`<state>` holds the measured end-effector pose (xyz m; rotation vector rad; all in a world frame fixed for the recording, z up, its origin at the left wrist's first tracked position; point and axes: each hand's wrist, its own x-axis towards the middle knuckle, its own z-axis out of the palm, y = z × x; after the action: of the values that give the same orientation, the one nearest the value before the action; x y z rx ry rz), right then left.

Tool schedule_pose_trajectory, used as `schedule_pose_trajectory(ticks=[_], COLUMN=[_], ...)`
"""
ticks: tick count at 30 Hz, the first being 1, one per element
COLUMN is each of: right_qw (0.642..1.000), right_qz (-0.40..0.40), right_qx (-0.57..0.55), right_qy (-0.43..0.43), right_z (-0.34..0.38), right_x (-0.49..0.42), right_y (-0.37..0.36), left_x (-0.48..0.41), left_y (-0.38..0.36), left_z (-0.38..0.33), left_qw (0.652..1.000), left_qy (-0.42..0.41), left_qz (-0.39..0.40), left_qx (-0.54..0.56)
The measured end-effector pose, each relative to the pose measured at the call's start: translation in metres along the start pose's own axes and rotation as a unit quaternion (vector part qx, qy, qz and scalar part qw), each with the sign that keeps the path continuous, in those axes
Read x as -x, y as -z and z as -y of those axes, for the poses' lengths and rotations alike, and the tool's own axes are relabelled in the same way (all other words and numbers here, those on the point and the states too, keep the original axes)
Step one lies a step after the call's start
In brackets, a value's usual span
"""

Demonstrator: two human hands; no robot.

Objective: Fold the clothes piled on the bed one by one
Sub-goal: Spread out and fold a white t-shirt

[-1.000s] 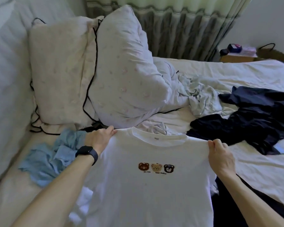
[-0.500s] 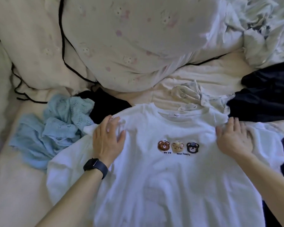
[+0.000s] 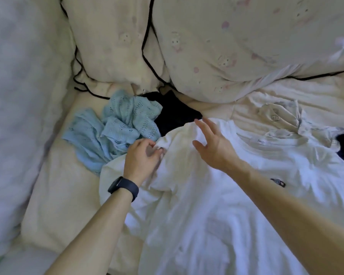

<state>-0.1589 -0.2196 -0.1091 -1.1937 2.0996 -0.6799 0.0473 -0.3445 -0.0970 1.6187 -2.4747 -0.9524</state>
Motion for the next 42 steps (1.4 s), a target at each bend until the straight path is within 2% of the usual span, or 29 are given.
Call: schedule_pose_trajectory(ticks=[2, 4, 5, 6, 7, 8, 11, 13, 15, 17, 19, 21, 23, 25, 26, 29, 31, 33, 35, 38, 42], right_qw=[0.999, 0.999, 1.0, 0.999, 0.999, 0.999, 0.997, 0.996, 0.993, 0.986, 0.979, 0.983, 0.992, 0.986, 0.983, 0.998, 0.999, 0.998, 0.998, 0.994, 0.972], right_qz=[0.043, 0.034, 0.01, -0.014, -0.033, -0.044, -0.037, -0.017, -0.006, -0.003, -0.033, -0.049, 0.029, 0.129, 0.145, 0.056, -0.006, -0.03, -0.009, 0.075, 0.2], right_qx=[0.008, 0.02, 0.026, 0.027, 0.028, 0.031, 0.069, 0.089, 0.094, 0.12, 0.164, 0.164, 0.124, 0.108, 0.112, 0.041, -0.031, -0.062, -0.044, 0.002, -0.032], right_qy=[0.007, -0.004, -0.008, -0.009, -0.005, 0.005, 0.018, -0.016, -0.073, -0.117, -0.114, -0.067, -0.013, -0.007, -0.006, -0.001, -0.012, -0.016, -0.037, -0.084, -0.123], right_z=[0.01, 0.017, 0.019, 0.022, 0.026, 0.03, 0.041, 0.042, 0.04, 0.04, 0.044, 0.052, 0.068, 0.087, 0.095, 0.113, 0.117, 0.116, 0.111, 0.106, 0.12], right_x=[-0.021, -0.035, -0.04, -0.044, -0.047, -0.049, -0.056, -0.061, -0.063, -0.063, -0.061, -0.061, -0.064, -0.073, -0.078, -0.092, -0.096, -0.095, -0.092, -0.095, -0.108], right_y=[-0.003, -0.003, -0.002, -0.001, -0.001, -0.001, -0.01, -0.019, -0.026, -0.031, -0.037, -0.041, -0.043, -0.046, -0.048, -0.041, -0.029, -0.021, -0.018, -0.022, -0.033], left_x=[0.003, 0.008, 0.01, 0.011, 0.011, 0.009, -0.002, -0.009, -0.01, -0.004, 0.004, 0.01, 0.015, 0.018, 0.018, 0.019, 0.017, 0.016, 0.016, 0.016, 0.015], left_y=[0.008, 0.019, 0.025, 0.031, 0.036, 0.04, 0.045, 0.044, 0.04, 0.034, 0.031, 0.03, 0.03, 0.032, 0.035, 0.048, 0.057, 0.059, 0.059, 0.053, 0.045], left_z=[0.003, 0.008, 0.012, 0.016, 0.022, 0.028, 0.047, 0.057, 0.06, 0.062, 0.059, 0.054, 0.05, 0.046, 0.045, 0.044, 0.042, 0.042, 0.046, 0.063, 0.081], left_qw=[0.999, 0.987, 0.963, 0.923, 0.889, 0.877, 0.892, 0.887, 0.899, 0.937, 0.961, 0.972, 0.98, 0.985, 0.985, 0.969, 0.933, 0.893, 0.857, 0.865, 0.883], left_qy=[-0.009, 0.018, 0.051, 0.093, 0.124, 0.14, 0.169, 0.191, 0.217, 0.193, 0.158, 0.139, 0.11, 0.084, 0.08, 0.1, 0.119, 0.142, 0.194, 0.231, 0.28], left_qz=[-0.026, -0.037, -0.033, -0.024, -0.03, -0.052, -0.128, -0.13, -0.053, 0.023, 0.054, 0.081, 0.108, 0.106, 0.092, 0.017, -0.018, -0.011, 0.04, 0.106, 0.054], left_qx=[0.042, 0.156, 0.264, 0.373, 0.439, 0.457, 0.4, 0.401, 0.377, 0.29, 0.219, 0.172, 0.122, 0.11, 0.122, 0.224, 0.338, 0.427, 0.475, 0.433, 0.372])
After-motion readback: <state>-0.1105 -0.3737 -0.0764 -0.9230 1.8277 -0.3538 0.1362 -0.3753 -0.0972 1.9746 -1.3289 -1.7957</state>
